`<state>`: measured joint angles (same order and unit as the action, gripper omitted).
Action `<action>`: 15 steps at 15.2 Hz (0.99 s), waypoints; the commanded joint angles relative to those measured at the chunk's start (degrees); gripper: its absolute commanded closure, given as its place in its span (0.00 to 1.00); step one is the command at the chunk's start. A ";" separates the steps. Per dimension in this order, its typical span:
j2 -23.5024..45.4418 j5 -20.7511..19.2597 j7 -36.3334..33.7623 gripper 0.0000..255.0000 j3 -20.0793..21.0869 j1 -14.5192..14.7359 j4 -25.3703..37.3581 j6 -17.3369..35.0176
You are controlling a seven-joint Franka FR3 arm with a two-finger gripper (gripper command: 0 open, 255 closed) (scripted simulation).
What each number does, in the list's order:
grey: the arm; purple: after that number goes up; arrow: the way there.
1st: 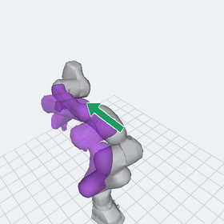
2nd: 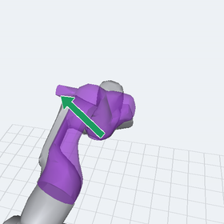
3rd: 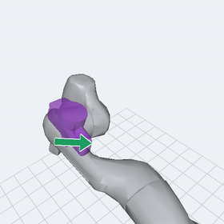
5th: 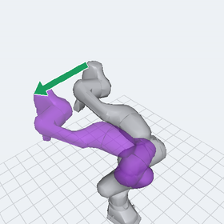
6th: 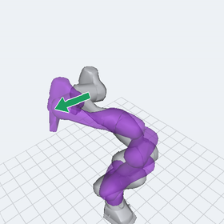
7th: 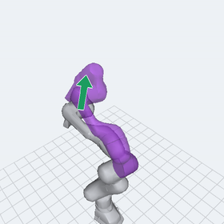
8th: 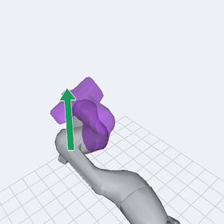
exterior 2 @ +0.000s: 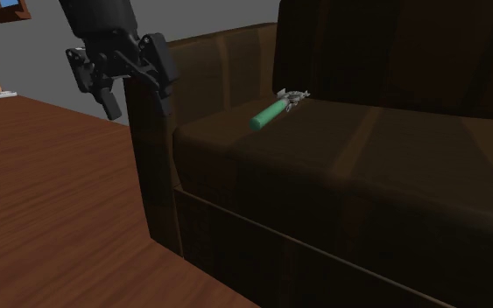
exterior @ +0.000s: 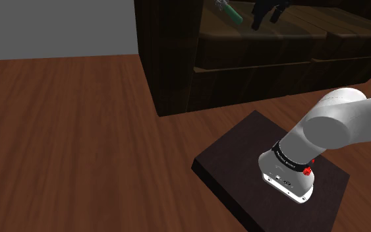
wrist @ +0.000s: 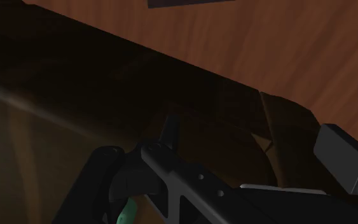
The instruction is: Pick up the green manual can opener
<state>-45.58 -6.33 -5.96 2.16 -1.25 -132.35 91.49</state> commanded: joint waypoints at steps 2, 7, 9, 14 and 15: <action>2.04 -0.19 0.02 0.00 -0.54 -0.42 1.09 1.03; 12.28 -0.71 0.22 0.00 -3.16 -2.21 7.53 5.30; 16.40 -0.69 0.36 0.00 -4.20 -2.80 10.55 6.57; 26.76 0.03 0.98 0.00 -6.78 -4.13 19.22 8.66; 28.85 0.30 1.15 0.00 -7.29 -4.38 21.16 8.89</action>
<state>-18.85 -6.27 -4.86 -4.66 -5.39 -112.95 99.96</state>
